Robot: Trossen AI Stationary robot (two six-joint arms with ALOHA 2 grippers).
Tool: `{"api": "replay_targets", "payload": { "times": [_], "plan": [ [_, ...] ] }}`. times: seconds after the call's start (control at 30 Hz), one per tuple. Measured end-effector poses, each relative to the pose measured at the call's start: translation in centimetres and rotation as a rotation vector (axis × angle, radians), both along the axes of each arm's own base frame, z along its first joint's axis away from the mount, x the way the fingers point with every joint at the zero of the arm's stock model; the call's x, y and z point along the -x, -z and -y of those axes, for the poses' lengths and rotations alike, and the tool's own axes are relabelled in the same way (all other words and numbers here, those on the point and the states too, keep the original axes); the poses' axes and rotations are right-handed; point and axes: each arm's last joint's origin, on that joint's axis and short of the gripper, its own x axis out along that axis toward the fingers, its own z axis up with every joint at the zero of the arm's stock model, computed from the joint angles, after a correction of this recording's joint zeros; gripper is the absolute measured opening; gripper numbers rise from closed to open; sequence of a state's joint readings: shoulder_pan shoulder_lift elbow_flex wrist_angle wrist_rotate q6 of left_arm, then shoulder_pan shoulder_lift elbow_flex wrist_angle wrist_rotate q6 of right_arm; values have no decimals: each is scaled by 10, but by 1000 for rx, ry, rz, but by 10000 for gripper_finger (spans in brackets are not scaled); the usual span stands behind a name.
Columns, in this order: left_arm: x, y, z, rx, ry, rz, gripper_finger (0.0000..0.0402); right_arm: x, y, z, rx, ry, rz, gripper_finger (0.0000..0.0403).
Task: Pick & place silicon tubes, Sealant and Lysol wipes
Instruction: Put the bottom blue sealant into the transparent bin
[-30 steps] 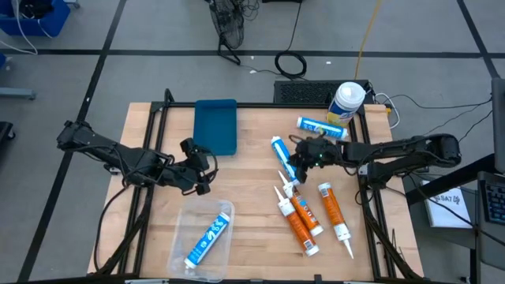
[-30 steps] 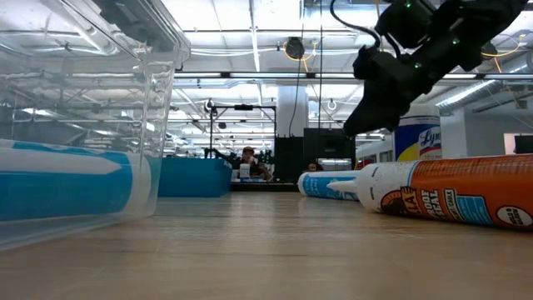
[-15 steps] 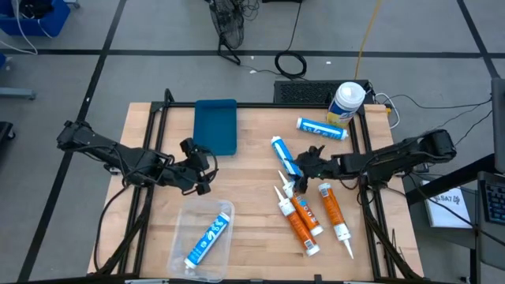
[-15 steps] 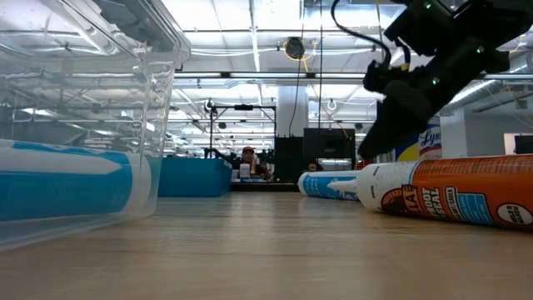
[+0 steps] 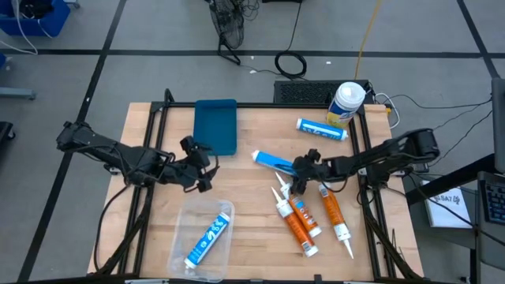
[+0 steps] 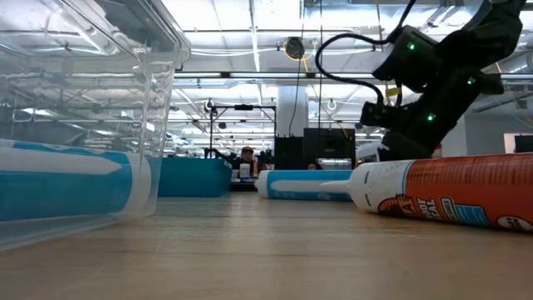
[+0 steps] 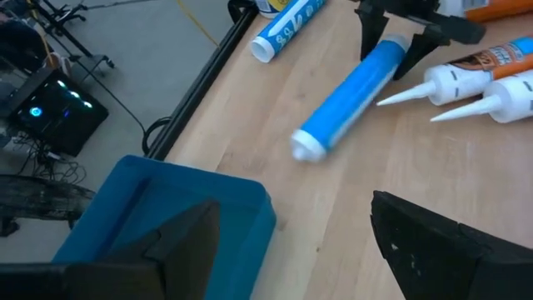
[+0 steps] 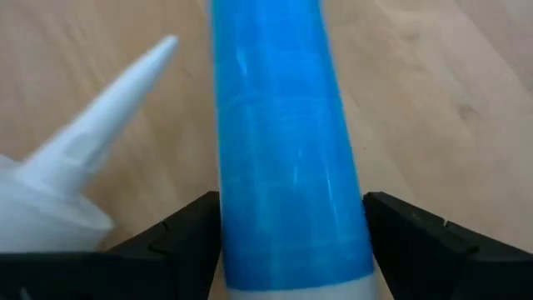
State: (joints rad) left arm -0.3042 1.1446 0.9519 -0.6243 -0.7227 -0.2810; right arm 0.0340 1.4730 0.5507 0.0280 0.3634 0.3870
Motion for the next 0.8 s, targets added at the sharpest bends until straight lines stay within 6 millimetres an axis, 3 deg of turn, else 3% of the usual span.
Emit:
{"api": "replay_targets", "payload": {
  "times": [0.43,0.8],
  "plan": [
    [-1,0,-7,5,-35,3,303,-10,-1,5,175,-222,-8,262],
    [-1,1,-6,36,-7,-7,312,-10,0,12,94,-242,-2,215]
  ]
}}
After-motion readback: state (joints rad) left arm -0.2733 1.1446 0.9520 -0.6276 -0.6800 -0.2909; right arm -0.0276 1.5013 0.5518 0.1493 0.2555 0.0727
